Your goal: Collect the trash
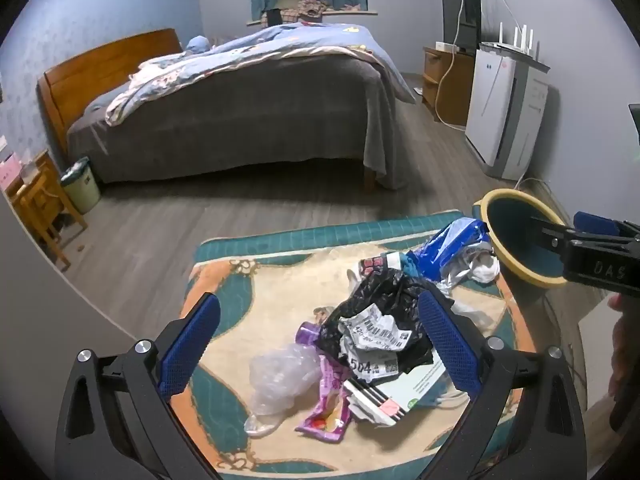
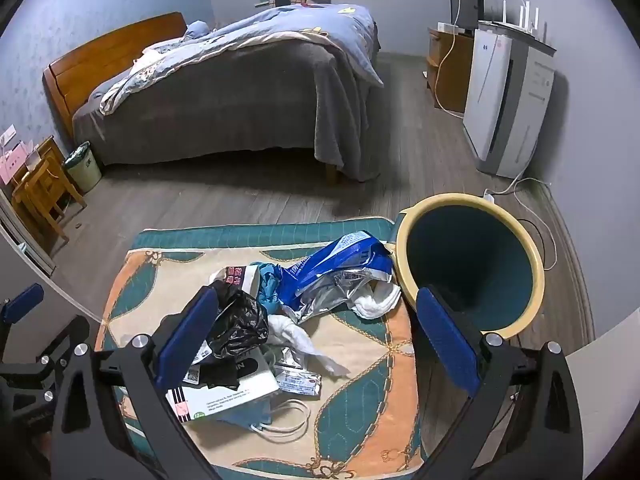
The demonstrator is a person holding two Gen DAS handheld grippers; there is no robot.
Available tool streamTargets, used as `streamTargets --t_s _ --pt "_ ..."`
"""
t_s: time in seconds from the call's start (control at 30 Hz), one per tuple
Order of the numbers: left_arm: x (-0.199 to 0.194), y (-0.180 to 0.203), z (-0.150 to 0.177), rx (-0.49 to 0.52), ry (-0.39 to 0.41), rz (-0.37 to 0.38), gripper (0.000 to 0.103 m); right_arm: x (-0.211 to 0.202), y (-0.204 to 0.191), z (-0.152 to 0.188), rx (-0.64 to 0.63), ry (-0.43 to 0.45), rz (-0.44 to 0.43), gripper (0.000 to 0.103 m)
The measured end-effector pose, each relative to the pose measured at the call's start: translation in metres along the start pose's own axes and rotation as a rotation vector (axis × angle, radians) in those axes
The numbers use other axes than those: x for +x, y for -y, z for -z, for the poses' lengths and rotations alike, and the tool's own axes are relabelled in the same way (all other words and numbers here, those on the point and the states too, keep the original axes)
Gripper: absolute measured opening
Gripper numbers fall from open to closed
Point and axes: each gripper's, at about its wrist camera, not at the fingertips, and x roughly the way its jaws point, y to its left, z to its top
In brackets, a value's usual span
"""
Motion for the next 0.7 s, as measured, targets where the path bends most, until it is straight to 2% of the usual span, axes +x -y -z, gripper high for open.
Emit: streamTargets --t_s 0.17,0.2,0.7 --pt "0.0 0.001 0.0 0.006 0.003 -0.003 0.098 0.0 0.004 0.0 0.015 0.002 -0.011 0.098" --pt "0.0 0.001 0.0 0.007 0.003 -0.004 0.098 0.0 -0.003 0.001 -0.012 0.001 0.014 0.098" --pt "0.003 -0.004 0.002 0.004 -0.003 -0.004 0.098 -0.001 -0.006 0.001 -0.025 0.003 0.031 0.098"
